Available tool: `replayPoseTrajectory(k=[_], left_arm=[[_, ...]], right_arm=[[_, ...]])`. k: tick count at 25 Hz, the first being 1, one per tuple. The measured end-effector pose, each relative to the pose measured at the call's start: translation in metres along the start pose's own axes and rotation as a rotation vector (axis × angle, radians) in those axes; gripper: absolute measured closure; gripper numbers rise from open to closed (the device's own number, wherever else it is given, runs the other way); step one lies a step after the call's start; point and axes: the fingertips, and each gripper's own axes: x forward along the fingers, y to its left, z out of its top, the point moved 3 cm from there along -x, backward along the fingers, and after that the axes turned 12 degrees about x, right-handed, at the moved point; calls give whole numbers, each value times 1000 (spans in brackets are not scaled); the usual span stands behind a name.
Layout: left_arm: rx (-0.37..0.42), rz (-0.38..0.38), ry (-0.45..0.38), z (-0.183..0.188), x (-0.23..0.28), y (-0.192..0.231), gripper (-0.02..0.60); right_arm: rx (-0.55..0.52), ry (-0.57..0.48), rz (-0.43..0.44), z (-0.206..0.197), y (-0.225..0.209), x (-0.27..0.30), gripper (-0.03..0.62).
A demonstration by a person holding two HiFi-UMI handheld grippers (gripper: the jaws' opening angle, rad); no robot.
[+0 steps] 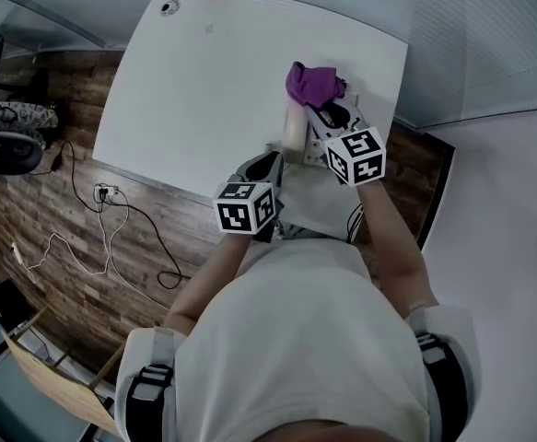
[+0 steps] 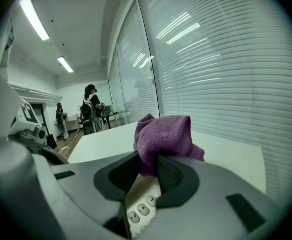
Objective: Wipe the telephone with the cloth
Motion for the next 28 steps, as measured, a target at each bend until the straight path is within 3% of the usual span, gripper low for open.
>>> replayPoseTrajectory(k=[28], left_arm=[[-24, 3, -27, -26, -32, -17, 552]], right_arm=[[3, 66, 0, -58, 44, -38, 490]])
